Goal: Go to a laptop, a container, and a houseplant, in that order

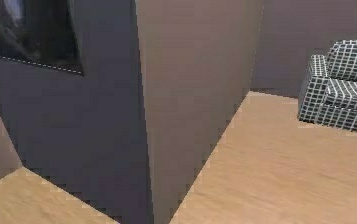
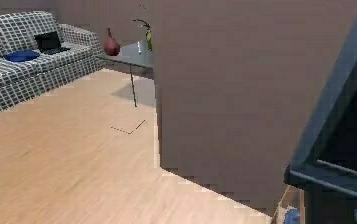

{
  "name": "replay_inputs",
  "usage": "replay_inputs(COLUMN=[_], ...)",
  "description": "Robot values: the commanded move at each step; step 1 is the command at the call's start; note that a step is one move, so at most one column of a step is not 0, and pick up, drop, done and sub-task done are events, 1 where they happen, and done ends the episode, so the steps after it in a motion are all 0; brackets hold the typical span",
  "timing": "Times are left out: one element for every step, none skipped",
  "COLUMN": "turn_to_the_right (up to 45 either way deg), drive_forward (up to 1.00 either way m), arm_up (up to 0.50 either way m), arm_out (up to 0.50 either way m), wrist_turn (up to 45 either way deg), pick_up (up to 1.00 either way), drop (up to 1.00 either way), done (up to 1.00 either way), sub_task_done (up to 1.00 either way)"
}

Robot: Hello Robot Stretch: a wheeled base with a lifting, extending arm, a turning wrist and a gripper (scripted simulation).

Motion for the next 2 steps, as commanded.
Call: replay_inputs(turn_to_the_right=[45.0,3.0], drive_forward=[0.0,0.0], arm_up=[0.0,0.0], arm_out=[0.0,0.0], wrist_turn=[0.0,0.0], pick_up=[0.0,0.0], drop=[0.0,0.0], done=[0.0,0.0], sub_task_done=[0.0,0.0])
